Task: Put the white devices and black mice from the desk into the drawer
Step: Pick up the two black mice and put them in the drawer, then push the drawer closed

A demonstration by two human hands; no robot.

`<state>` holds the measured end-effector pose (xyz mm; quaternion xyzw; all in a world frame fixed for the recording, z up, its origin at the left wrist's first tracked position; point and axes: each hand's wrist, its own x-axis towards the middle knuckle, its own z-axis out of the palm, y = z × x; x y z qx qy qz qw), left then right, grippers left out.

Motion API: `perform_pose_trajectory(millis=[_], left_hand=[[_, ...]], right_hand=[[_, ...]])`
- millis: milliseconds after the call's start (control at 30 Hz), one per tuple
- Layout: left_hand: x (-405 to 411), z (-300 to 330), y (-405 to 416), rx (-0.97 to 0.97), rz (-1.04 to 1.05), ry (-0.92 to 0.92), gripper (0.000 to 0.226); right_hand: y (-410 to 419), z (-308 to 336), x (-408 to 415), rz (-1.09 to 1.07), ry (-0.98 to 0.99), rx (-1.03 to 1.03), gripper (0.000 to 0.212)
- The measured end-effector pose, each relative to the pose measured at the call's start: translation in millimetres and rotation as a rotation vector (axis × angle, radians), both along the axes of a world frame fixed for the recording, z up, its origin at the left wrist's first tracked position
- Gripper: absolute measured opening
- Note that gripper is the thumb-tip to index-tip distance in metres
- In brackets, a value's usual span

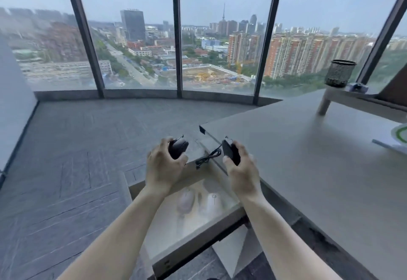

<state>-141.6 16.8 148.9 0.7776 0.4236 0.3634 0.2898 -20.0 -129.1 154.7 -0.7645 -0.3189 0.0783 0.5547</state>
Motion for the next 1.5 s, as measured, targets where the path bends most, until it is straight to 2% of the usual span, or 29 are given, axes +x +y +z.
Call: perform_pose_trajectory(millis=[100, 233, 400, 500, 633, 733, 800, 900, 1067, 1133, 1200, 1267, 1333, 1433, 1500], left_hand=[[-17, -42, 24, -0.067, 0.034, 0.130, 0.051], [-27, -94, 39, -0.152, 0.055, 0.465, 0.059], [-22, -145, 42, -0.172, -0.025, 0.848, 0.053], [-15, -168, 42, -0.249, -0.062, 0.971, 0.051], [-8, -190, 42, -0.368, -0.090, 1.097, 0.059], [-7, -194, 43, -0.434, -0.116, 1.122, 0.070], [-8, -187, 43, -0.428, -0.119, 1.077, 0.067], [-15, -163, 50, -0.314, -0.090, 0.873, 0.045], [-54, -121, 57, -0.148, 0.016, 0.263, 0.032], [-75, -115, 53, -0.146, 0.115, 0.107, 0.029], [-98, -118, 46, -0.222, 0.216, 0.035, 0.030], [-117, -129, 38, -0.380, 0.277, 0.010, 0.035], [-130, -143, 27, -0.582, 0.280, -0.054, 0.038], [-137, -155, 3, -0.912, 0.259, -0.279, 0.035], [-136, -157, -10, -0.993, 0.214, -0.353, 0.032]], right_hand=[[34, -48, -14, 0.059, 0.083, -0.174, 0.051], [65, -109, -35, 0.109, 0.139, -0.461, 0.054], [85, -152, -50, 0.164, 0.066, -0.865, 0.049], [96, -166, -53, 0.199, -0.019, -1.022, 0.043], [104, -177, -53, 0.271, -0.055, -1.186, 0.057], [103, -181, -51, 0.296, -0.090, -1.227, 0.058], [101, -177, -51, 0.308, -0.136, -1.173, 0.049], [92, -159, -51, 0.284, -0.171, -0.927, 0.031], [48, -133, -70, 0.262, -0.220, -0.583, 0.022], [30, -132, -89, 0.303, -0.202, -0.510, 0.022], [15, -135, -110, 0.347, -0.168, -0.479, 0.027], [4, -141, -128, 0.368, -0.117, -0.465, 0.031], [-4, -147, -144, 0.391, -0.056, -0.473, 0.038], [-8, -154, -161, 0.442, -0.044, -0.524, 0.052], [-8, -154, -166, 0.442, -0.049, -0.516, 0.056]])
